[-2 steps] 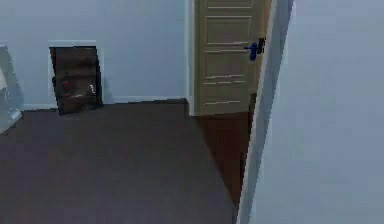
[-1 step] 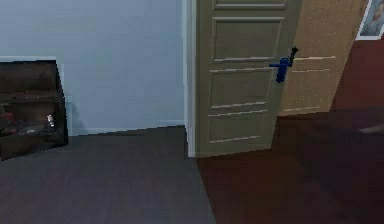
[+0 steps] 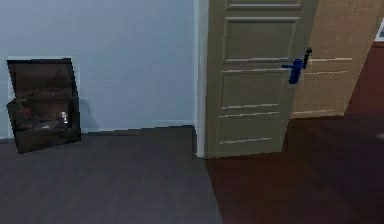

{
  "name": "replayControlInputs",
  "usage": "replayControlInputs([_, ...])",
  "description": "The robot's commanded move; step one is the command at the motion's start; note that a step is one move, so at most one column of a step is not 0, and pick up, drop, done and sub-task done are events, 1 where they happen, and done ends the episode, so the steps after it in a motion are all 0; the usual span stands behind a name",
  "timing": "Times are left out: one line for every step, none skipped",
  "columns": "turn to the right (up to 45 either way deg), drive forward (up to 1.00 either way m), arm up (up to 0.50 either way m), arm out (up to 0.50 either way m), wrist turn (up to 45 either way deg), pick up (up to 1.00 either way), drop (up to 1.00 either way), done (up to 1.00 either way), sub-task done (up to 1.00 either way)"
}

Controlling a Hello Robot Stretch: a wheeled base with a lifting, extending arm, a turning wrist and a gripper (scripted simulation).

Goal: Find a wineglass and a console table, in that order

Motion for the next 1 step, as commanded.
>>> replayControlInputs([0.0, 0.1, 0.0, 0.0, 0.0, 0.0, 0.0, 0.0, 0.0])
